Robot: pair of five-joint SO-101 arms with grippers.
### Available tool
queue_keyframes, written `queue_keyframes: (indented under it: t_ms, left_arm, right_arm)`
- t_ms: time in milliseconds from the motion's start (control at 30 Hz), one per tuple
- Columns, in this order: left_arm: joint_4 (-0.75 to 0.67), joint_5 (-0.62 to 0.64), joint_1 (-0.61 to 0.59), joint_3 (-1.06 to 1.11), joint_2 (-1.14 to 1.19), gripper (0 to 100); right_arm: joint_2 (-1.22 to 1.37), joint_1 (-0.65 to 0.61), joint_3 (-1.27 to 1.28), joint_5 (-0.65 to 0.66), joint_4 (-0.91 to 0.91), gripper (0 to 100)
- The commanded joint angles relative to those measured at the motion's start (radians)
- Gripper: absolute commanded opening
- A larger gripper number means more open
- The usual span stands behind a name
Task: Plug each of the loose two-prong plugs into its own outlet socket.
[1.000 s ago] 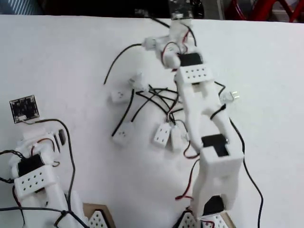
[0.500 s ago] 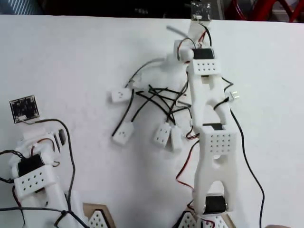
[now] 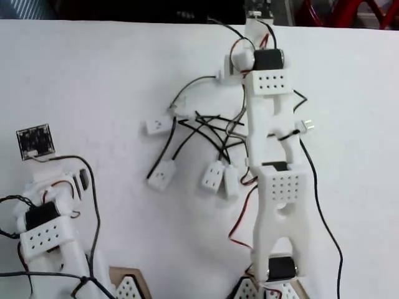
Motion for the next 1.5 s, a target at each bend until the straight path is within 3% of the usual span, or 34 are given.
queue_keyframes:
  t_ms: [0, 133, 467, 1033, 1233, 1467]
  left_arm:
    - [-0.023, 0.002, 0.012, -0.005, -0.025, 24]
    - [-0.023, 0.002, 0.010, -0.005, -0.025, 24]
    - [-0.023, 0.002, 0.010, -0.005, -0.025, 24]
    - [-0.023, 0.002, 0.010, -0.005, -0.025, 24]
    - [-0.023, 0.002, 0.010, -0.005, -0.022, 24]
    - [-0.023, 0.002, 0.013, -0.005, -0.021, 24]
  right_arm:
    - [-0.024, -0.041, -0.095, -0.002, 0.114, 12.7]
    - [-0.022, -0.087, -0.155, 0.000, 0.223, 12.7]
    - [-0.058, -0.134, -0.006, -0.008, 0.232, 12.6]
    - [-0.673, -0.137, 0.999, 0.003, 0.197, 12.8]
    - [-0.647, -0.045, 1.165, 0.215, 0.047, 12.8]
    - [-0.561, -0.007, 1.181, 0.373, 0.058, 13.0]
